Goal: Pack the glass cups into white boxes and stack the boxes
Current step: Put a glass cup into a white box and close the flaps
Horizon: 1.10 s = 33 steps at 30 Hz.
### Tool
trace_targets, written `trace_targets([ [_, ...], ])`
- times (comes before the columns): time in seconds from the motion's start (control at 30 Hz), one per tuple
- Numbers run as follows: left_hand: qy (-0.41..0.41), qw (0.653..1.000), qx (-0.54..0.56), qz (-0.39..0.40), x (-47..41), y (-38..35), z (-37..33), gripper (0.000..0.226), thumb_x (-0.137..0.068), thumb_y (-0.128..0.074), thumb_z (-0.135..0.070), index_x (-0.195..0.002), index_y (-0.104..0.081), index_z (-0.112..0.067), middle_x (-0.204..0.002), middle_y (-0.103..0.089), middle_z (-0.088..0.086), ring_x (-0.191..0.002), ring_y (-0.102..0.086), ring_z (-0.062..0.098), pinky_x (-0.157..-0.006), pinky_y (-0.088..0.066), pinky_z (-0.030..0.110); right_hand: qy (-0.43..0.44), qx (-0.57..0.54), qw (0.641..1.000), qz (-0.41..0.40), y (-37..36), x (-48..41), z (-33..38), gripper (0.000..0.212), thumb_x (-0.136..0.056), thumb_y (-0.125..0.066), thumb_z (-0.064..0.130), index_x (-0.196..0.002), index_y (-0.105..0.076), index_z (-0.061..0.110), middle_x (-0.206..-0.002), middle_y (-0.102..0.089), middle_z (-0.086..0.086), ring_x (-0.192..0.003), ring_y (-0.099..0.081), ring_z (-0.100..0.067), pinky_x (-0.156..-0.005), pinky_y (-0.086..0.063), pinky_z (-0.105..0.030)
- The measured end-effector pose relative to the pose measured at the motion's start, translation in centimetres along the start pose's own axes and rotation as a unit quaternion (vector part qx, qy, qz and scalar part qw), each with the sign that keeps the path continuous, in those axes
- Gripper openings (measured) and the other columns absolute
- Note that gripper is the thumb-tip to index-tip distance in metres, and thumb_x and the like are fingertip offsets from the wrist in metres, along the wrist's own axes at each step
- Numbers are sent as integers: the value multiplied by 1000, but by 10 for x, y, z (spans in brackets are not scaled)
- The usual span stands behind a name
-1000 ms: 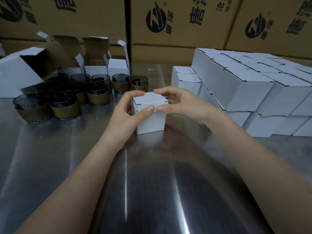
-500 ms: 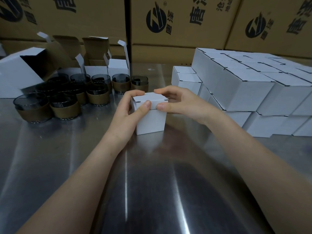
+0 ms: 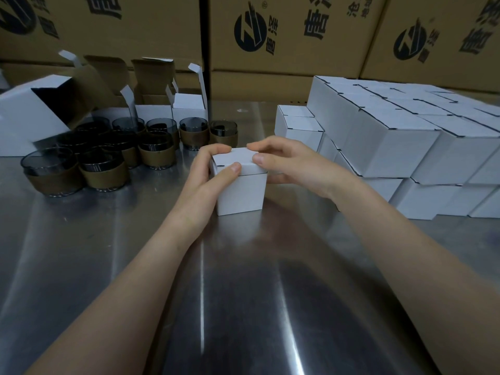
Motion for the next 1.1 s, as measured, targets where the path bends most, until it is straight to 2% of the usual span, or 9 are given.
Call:
trace_targets([
  [0.13,-3,1000,0,-7,-1,1,0,36,-82,-57,-45,-115,-53,-32,-119,-57,-5,-107,-59,11,-82,-48,24,-5,-11,1000,12,-1,0,-1,28,-93,-64,29,-119,-60,21,-122,-66,5,-108,-64,-5,-91,-54,-26],
  [0.37,-10,1000,-12,-8,-2,-1,-1,32,-81,-55,-42,-112,-51,-34,-115,-54,-11,-99,-57,1,-75,-47,15,-13,-8,1000,23,-2,2,0,31,-93,-63,26,-123,-56,21,-120,-65,7,-110,-63,-6,-96,-53,-32],
  [0.47,-10,1000,-18,-6,-3,-1,-1,32,-81,-53,-41,-112,-50,-34,-119,-51,-9,-106,-54,6,-80,-45,18,-19,-5,1000,23,-3,3,1,31,-94,-63,26,-124,-55,22,-119,-65,10,-102,-64,2,-81,-55,-20],
  [0.53,-8,1000,-22,-5,-3,-2,-1,32,-81,-53,-40,-112,-49,-33,-120,-50,-8,-109,-52,9,-83,-44,22,-24,-9,999,25,-4,3,2,32,-94,-62,25,-125,-54,21,-118,-64,10,-93,-64,7,-67,-50,-12],
  [0.57,-7,1000,-21,-5,-3,-2,-1,33,-81,-52,-40,-112,-49,-33,-120,-50,-8,-109,-52,9,-84,-44,23,-27,-12,999,26,-4,3,2,32,-94,-62,24,-125,-53,21,-118,-64,10,-91,-63,8,-65,-49,-11],
  [0.63,-3,1000,-22,-5,-3,-3,-1,33,-80,-52,-39,-113,-48,-33,-122,-49,-7,-111,-52,10,-85,-44,24,-30,-18,999,30,-5,3,1,32,-94,-62,23,-124,-53,21,-120,-64,7,-95,-64,4,-68,-50,-13],
  [0.77,0,999,-35,-7,-4,-2,-1,36,-79,-52,-38,-114,-47,-33,-127,-46,-3,-116,-49,14,-88,-44,27,-37,-31,998,47,-6,2,0,30,-94,-63,22,-122,-52,22,-126,-61,1,-108,-63,-8,-83,-54,-26],
  [0.97,17,1000,-22,-9,-4,-3,-1,36,-75,-53,-37,-111,-47,-38,-127,-45,-3,-115,-51,18,-89,-46,31,-47,-57,996,50,-9,3,1,31,-94,-62,16,-122,-51,21,-129,-59,-4,-107,-63,-10,-89,-55,-30],
  [1.1,22,1000,-14,-15,-5,-4,-1,36,-73,-54,-34,-109,-48,-39,-122,-46,-7,-115,-52,19,-91,-48,34,-58,-53,995,53,-11,3,3,35,-94,-61,14,-125,-48,23,-129,-58,-5,-107,-61,-12,-96,-50,-34],
])
Point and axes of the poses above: each hand's wrist, its own x-axis away from the middle knuckle, its own y-axis out of the back of the hand, z = x × y, the point moved 5 cm from there along -x, towards the middle knuckle
